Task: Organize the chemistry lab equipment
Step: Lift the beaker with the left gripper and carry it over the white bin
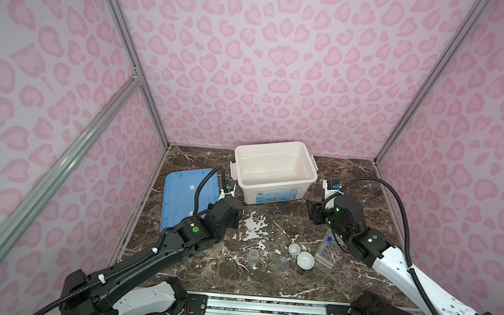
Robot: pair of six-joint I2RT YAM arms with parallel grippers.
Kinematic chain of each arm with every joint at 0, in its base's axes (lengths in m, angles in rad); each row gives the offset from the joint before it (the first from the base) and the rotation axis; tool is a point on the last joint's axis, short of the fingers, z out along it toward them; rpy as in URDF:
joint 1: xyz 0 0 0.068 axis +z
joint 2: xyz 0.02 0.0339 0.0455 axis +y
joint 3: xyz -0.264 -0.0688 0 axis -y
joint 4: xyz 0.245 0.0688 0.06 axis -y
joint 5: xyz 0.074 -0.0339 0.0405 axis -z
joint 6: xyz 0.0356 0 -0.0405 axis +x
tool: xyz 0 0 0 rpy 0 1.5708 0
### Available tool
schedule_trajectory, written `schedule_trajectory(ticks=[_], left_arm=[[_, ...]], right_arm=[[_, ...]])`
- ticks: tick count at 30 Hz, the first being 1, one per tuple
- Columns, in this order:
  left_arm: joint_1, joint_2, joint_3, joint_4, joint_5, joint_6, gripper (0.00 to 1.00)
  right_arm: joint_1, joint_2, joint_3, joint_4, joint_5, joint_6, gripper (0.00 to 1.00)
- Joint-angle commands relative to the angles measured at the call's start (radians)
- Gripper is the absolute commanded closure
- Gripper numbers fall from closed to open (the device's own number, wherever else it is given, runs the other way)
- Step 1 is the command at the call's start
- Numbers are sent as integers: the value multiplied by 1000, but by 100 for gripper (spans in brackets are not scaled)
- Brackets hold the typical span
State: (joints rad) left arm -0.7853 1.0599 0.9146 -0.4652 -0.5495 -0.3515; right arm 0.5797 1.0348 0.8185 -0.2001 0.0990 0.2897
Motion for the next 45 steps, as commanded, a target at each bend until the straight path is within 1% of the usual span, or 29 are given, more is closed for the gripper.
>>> schedule_trajectory(ticks=[1,6,11,18,22,25,33,45], left_arm=[[34,19,55,56,65,102,88],[104,54,113,111,144,149,89],[163,118,217,142,242,193,89],[197,289,412,156,332,259,89],[233,408,518,167,404,252,91],[239,485,567,179,406,267,91],[253,701,712,144,424,287,92],[287,934,861,118,465,284,93]], right_arm=[[-17,22,10,45,-33,-17,38],[-37,52,32,57,-54,-34,38],[-50,73,48,63,-76,-44,38],[-70,81,50,84,-83,-50,38],[-83,75,49,92,-81,-44,38],[-89,72,49,92,-82,-46,38],[-97,80,49,93,-89,-49,38],[-105,88,47,91,-94,-50,38]])
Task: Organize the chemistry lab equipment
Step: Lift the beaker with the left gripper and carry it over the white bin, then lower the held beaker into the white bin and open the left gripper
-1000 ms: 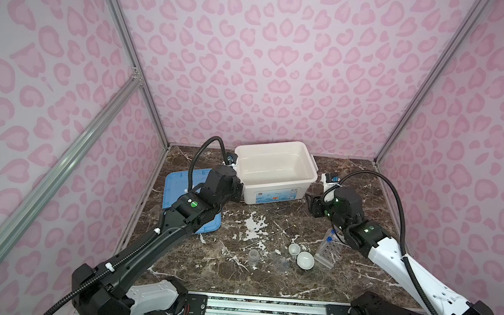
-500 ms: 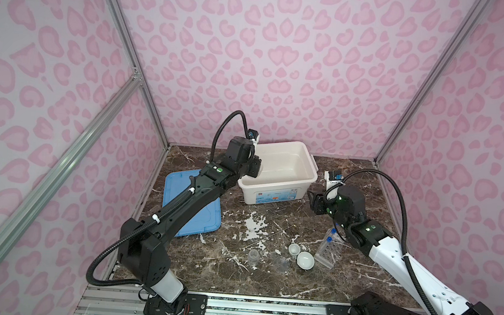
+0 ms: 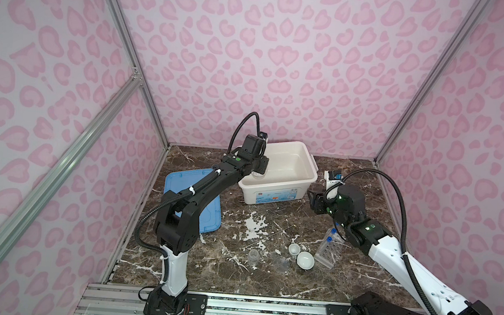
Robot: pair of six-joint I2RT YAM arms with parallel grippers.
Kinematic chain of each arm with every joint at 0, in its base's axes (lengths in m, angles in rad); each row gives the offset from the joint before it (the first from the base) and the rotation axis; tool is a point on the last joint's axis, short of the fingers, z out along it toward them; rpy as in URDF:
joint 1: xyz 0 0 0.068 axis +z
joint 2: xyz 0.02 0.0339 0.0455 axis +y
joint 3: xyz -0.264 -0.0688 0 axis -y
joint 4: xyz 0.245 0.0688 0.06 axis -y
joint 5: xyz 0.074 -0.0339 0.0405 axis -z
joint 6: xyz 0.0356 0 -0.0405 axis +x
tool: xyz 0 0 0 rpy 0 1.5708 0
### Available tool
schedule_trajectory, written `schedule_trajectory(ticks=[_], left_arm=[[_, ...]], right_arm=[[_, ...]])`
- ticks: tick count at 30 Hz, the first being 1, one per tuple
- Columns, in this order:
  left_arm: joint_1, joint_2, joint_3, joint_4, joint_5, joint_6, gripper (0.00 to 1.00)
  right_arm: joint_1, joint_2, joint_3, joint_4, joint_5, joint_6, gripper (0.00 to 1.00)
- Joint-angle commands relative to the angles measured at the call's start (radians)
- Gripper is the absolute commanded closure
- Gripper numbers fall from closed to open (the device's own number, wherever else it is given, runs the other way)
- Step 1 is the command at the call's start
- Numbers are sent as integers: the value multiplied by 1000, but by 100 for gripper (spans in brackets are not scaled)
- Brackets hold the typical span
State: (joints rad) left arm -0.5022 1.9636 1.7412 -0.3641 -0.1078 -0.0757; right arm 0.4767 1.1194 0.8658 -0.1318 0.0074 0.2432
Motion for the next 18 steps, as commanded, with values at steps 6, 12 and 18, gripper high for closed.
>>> schedule_trajectory(ticks=[6,12,18], left_arm=[[5,81,50,5,25,4,95],[5,116,49,5,28,1,94],[5,154,50,-2,37,-4,96]], right_arm=[[-2,5,-4,21,0,-3,38],[-5,11,-6,24,-4,0,38],[-4,9,-8,26,-1,3,38]])
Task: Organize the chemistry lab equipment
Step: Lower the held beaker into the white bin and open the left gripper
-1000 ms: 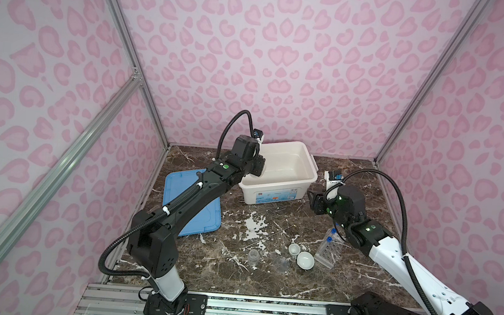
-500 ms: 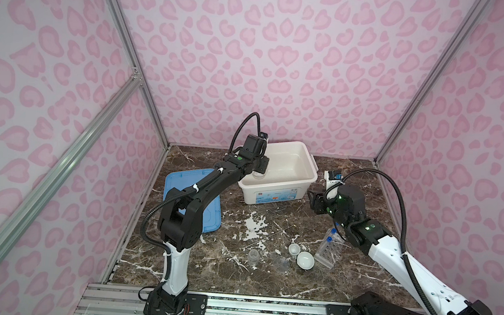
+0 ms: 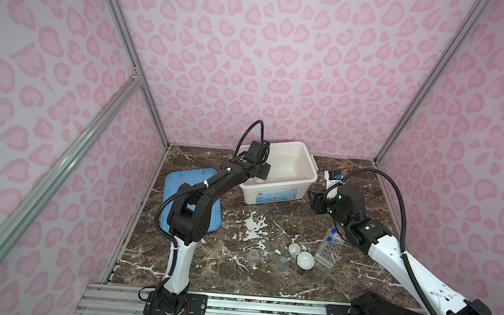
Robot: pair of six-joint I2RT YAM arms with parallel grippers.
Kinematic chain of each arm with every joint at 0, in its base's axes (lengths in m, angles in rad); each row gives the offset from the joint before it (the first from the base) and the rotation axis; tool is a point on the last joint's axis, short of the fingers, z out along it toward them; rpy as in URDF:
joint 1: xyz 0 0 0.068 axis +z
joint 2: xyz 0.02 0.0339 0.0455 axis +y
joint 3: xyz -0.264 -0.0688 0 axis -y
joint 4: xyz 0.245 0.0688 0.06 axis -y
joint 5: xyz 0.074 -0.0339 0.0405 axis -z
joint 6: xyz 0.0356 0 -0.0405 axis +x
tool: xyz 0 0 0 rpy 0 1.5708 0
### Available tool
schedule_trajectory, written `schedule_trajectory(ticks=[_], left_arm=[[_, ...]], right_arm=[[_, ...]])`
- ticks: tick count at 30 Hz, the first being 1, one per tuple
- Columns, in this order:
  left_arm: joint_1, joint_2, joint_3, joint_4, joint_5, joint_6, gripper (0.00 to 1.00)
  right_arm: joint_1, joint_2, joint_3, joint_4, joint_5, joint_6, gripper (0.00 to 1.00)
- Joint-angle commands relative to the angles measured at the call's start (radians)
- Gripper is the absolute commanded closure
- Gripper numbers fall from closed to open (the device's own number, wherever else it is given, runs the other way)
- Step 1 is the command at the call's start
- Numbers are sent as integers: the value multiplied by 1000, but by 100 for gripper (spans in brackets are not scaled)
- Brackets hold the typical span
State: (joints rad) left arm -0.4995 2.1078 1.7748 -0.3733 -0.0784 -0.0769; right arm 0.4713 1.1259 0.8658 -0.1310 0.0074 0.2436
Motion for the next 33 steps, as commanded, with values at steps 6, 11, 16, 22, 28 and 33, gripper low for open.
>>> schedule_trajectory(ticks=[6,11,16,22,28,33], left_arm=[[1,18,-7,9,5,3,96],[1,19,-29,11,3,2,96],[1,26,-32,4,15,-4,96],[-3,31,-43,-9,16,-2,96],[-7,33,-57,-26,-5,1,96],[-8,36,-59,-46,-7,5,96]], right_arm=[[1,2,-14,29,1,4,38],[2,5,-14,34,-1,7,38],[1,5,-15,34,-6,9,38],[1,2,-18,31,-5,8,38],[1,6,-24,40,-6,10,38],[2,5,-23,41,-6,10,38]])
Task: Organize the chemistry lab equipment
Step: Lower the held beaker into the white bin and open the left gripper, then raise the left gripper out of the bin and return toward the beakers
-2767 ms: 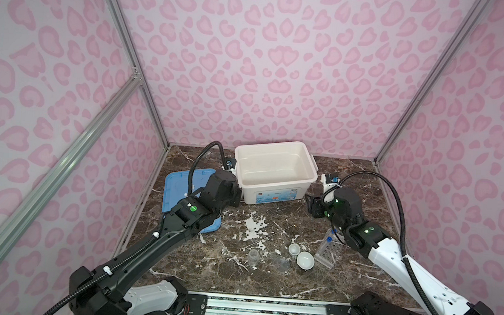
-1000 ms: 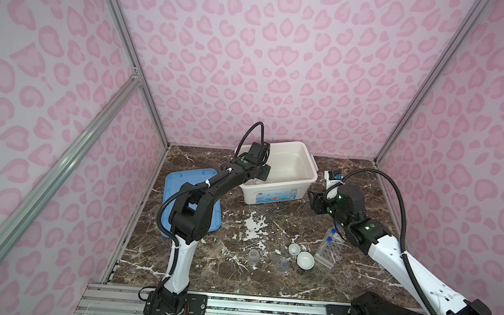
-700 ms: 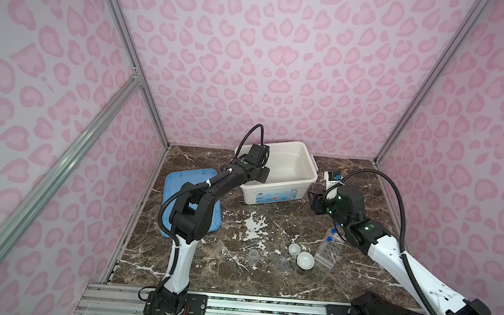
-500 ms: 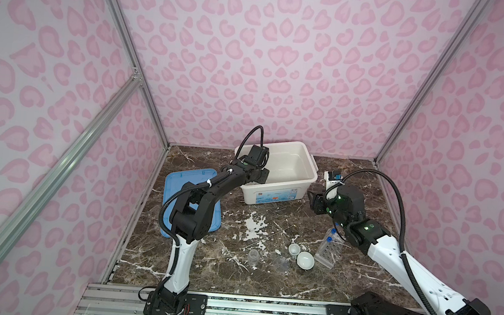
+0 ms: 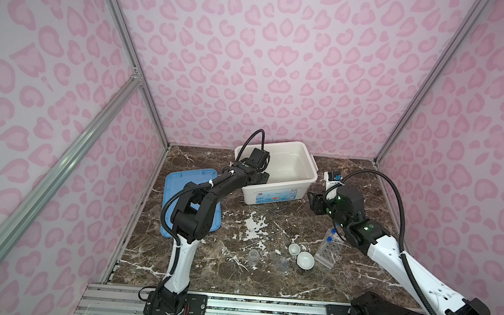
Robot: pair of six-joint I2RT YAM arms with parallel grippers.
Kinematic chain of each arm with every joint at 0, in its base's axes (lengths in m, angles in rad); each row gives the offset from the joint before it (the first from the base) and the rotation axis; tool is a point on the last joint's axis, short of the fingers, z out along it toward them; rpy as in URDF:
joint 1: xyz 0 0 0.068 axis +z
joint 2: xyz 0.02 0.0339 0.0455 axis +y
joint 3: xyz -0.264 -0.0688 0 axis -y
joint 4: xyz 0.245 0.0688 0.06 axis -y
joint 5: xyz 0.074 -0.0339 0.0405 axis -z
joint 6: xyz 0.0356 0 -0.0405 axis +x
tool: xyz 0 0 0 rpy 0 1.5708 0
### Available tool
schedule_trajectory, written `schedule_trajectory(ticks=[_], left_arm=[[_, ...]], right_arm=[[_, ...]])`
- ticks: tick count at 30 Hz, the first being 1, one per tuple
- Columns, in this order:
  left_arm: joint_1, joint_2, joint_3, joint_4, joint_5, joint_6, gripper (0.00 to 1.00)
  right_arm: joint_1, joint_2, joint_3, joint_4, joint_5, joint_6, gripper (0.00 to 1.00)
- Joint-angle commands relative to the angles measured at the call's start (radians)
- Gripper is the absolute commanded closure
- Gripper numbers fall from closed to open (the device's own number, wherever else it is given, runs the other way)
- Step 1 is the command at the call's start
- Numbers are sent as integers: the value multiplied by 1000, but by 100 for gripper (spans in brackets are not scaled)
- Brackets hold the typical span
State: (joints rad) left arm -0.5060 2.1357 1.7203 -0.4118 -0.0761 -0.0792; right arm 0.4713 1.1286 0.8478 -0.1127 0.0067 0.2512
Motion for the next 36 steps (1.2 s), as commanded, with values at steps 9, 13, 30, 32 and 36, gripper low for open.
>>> schedule_trajectory(ticks=[9,13,30,32,36], left_arm=[[-3,-9,-11,-45,-17,22,89],[-6,-13,-11,-50,-23,25,77],[-41,-87,35,-58,-80,29,27],[-46,-105,34,-56,-97,29,23],[-54,-173,9,-38,-126,23,16]], right_arm=[[3,3,-9,30,-5,9,38],[3,3,-8,31,-4,11,38],[2,-23,-9,20,9,6,36],[2,-28,-11,19,11,5,35],[1,-34,-9,12,13,1,33]])
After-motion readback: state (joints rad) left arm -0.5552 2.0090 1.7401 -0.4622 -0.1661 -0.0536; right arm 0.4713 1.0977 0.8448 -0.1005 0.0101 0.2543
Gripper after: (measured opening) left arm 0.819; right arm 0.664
